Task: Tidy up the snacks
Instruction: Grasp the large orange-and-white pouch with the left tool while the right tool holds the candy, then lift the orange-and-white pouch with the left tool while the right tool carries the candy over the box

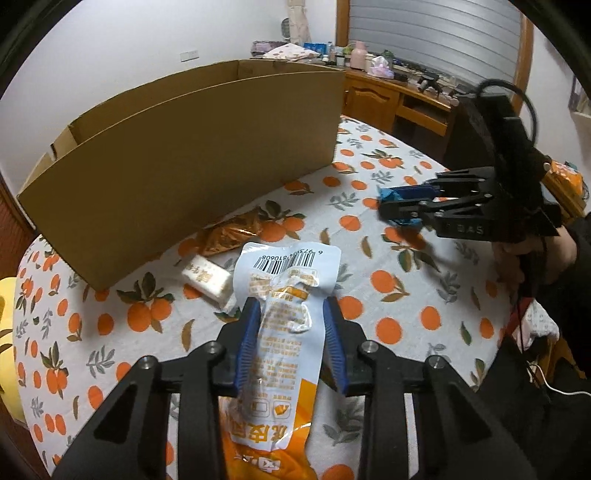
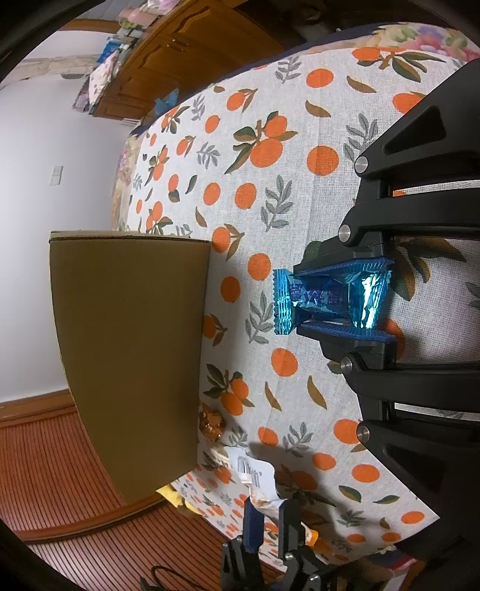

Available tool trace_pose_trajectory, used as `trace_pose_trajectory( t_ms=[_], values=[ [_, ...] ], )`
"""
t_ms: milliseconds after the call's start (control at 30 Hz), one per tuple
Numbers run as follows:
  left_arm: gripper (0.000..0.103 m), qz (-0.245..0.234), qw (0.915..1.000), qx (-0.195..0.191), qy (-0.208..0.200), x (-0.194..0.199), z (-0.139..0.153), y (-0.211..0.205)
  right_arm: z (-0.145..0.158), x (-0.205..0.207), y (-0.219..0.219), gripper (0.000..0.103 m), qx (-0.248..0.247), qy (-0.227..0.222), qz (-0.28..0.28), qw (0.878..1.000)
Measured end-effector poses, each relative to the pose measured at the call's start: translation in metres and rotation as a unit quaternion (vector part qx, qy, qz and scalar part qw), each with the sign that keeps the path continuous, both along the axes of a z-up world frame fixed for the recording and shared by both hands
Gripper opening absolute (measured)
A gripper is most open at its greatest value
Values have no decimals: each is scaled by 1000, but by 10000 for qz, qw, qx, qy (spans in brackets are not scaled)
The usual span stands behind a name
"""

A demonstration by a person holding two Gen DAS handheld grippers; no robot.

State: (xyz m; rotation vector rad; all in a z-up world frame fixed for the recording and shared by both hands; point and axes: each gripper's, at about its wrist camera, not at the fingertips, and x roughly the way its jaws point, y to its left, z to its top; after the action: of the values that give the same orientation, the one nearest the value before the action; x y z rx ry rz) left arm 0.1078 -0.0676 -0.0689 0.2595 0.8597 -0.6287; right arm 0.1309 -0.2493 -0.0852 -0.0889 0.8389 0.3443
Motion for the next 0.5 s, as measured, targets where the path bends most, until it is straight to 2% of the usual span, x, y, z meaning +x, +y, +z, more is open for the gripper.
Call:
trace_pose_trajectory(
  t_ms=[267,500],
  values=[
    [32,46,9995,-278,-153,-4,16,6,1,-3,2,18,7,-53,-11,10000],
    [32,80,9983,-440,-369,-7,35,7,11,-9,6,18,0,-270,43,9996]
  ],
)
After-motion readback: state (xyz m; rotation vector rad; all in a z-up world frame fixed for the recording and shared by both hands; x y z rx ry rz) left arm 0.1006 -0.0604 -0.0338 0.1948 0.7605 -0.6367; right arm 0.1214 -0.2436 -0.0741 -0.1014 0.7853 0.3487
